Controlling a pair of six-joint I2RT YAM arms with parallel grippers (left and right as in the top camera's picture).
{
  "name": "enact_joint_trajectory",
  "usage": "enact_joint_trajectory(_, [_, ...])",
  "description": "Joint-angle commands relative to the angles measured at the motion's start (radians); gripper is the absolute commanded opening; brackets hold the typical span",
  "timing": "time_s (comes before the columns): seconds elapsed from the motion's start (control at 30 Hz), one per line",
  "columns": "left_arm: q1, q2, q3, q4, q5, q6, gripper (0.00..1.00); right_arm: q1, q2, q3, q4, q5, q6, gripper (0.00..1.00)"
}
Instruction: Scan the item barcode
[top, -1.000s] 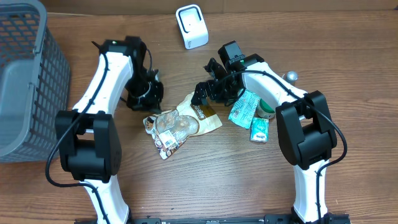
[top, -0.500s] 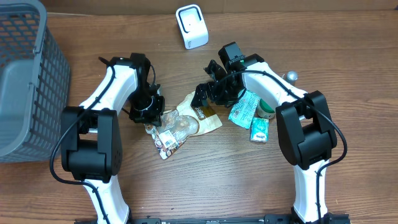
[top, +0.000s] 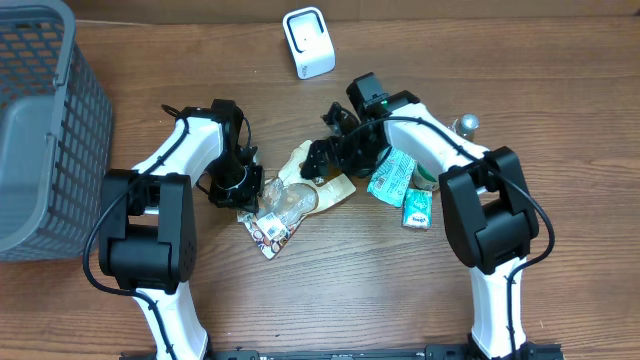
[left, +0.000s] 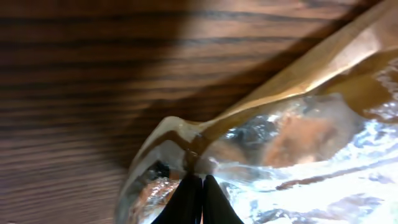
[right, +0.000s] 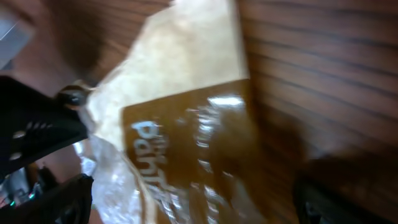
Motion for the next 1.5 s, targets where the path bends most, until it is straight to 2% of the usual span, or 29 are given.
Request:
enact_joint_trajectory(0.0, [-0.006,-0.003,-0.01,0.015,-0.048,-0.015,0.07,0.043,0.03,-0.011,0.035,-0.119,0.011,1.0])
enact_joint_trajectory(0.17, [-0.006,-0.003,-0.01,0.021,-0.048,-0.014,0.06,0.081,0.038,-0.011,0.093,-0.117,0.073,0.99])
enact_joint_trajectory(0.27, [-0.006,-0.003,-0.01,0.022,-0.048,-0.014,0.06,0.098,0.039,-0.011,0.127,-0.108,0.115,0.96])
enact_joint_trajectory(0.53, [-0.006,-0.003,-0.01,0.022,-0.051,-0.014,0.07,0.119,0.039,-0.011,0.159,-0.08,0.161,0.72])
enact_joint_trajectory(0.67, [-0.006,-0.003,-0.01,0.028,-0.051,-0.014,0.08,0.119,0.039,-0.011,0.159,-0.081,0.161,0.64])
enact_joint_trajectory(0.93, [-0.006,-0.003,-0.01,0.032,-0.051,-0.014,0.11,0.119,0.039,-0.011,0.159,-0.127,0.16,0.43])
enact_joint_trajectory(1.07, [-0.006,-0.003,-0.01,0.036,-0.05,-0.014,0.12,0.119,0.039,-0.011,0.155,-0.144,0.16,0.4])
enact_joint_trajectory(1.13, [-0.006,-0.003,-0.01,0.04,-0.05,-0.014,0.12,0.119,0.039,-0.011,0.149,-0.144,0.161,0.33])
enact_joint_trajectory(1.4, [-0.006,-0.003,-0.01,0.043,-0.045,-0.014,0.15,0.119,0.039,-0.011,0.128,-0.174,0.16,0.25])
enact_joint_trajectory(1.47, [-0.006,-0.003,-0.01,0.043,-0.026,-0.015,0.13,0.119,0.038,-0.011,0.128,-0.212,0.155,0.25])
